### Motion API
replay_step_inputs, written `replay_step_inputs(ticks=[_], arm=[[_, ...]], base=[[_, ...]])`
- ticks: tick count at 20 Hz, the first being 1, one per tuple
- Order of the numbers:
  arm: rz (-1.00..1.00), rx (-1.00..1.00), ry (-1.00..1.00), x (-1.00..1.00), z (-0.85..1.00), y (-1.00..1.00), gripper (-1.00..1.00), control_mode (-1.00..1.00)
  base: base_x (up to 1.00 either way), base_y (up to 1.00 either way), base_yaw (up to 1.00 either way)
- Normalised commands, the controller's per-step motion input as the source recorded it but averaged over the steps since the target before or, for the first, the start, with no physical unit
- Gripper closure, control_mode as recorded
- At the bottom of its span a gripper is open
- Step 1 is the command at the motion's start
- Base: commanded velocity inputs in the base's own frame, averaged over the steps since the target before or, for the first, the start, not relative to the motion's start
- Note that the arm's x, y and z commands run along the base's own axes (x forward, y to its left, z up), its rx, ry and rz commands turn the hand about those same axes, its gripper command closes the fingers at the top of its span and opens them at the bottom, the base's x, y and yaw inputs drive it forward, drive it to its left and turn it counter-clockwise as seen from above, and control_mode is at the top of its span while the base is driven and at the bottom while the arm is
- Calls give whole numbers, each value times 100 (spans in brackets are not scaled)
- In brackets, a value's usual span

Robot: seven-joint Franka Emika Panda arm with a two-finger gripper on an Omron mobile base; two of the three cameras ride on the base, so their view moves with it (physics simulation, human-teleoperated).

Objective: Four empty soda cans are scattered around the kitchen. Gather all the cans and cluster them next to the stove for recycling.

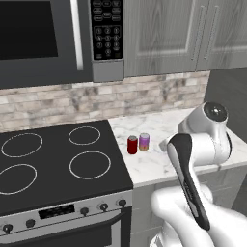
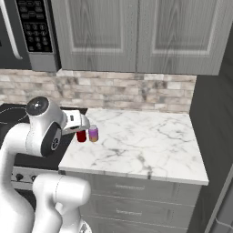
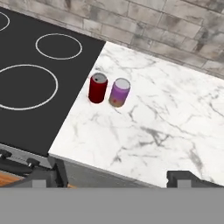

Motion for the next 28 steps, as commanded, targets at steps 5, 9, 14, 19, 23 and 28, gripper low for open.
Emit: replay_step_inputs(ticks=[5,9,14,19,23,28], arm=[[-3,18,6,-52,28,0,-100,-100],[0,11,0,-56,17,-1,-100,-100],[0,12,2,-58,19,0,-100,-100],[-2,6,3,-59,22,0,-100,-100],[-2,3,3,-59,19,0,-100,-100],[-1,2,1,-28,5,0,-100,100]], base=[[0,0,0],[0,0,0],[0,0,0],[0,0,0],[0,0,0],[-42,0,-2]])
